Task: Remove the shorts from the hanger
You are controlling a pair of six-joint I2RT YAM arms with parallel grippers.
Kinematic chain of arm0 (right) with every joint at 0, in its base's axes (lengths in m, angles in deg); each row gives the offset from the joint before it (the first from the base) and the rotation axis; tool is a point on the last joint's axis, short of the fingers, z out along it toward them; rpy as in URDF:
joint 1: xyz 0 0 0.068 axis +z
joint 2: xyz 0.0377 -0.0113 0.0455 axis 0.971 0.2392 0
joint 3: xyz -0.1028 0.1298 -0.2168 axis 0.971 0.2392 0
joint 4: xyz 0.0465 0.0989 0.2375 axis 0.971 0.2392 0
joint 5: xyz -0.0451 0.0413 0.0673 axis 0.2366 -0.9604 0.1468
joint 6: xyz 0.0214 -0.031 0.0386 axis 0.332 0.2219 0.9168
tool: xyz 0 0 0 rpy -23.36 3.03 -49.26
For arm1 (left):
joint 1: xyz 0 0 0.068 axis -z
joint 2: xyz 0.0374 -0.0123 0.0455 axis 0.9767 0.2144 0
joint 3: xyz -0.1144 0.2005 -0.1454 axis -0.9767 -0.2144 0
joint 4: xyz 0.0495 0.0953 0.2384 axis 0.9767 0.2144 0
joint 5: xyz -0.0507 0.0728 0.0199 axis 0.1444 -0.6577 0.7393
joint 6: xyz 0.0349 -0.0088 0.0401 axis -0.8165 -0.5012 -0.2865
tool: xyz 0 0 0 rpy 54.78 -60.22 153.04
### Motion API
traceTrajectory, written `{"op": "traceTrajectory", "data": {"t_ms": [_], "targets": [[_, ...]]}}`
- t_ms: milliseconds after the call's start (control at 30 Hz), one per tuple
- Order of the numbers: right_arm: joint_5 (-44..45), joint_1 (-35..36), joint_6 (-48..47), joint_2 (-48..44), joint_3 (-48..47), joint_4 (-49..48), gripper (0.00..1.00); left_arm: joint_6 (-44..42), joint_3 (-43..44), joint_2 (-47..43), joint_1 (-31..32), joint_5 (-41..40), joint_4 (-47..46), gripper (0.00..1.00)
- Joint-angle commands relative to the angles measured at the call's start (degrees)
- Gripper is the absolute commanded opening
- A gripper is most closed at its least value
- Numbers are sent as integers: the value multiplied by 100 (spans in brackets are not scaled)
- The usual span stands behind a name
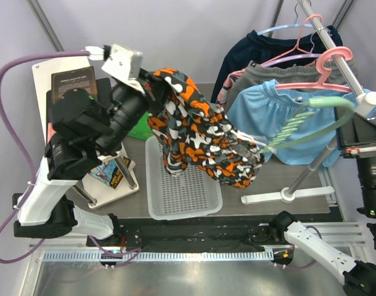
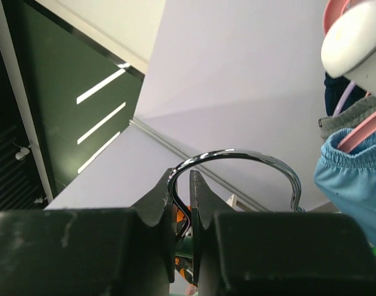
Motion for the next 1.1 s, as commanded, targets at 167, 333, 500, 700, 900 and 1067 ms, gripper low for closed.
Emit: {"op": "traceTrajectory", "data": {"t_ms": [167,333,500,700,900,1067], "targets": [[345,-9,-197,605,-1117,-370,1,-852,176,35,-23,-326,-438,0],[300,-1,-268,703,-1164,-133,1,-870,192,17,-23,-379,-605,0],[291,-9,-127,597,-821,-133,1,-1011,927,140,-14,-344,-623,0],[309,-9,-162,614,-803,-89,1,-1072,1309,114,-14,-98,-886,0],[318,-9,-136,641,-777,-89,1,-888,1186,79,-22,-54,-737,0],[326,-1,-101,614,-707,-80,1,-1019,1204,-44,-22,-115,-921,0]]}}
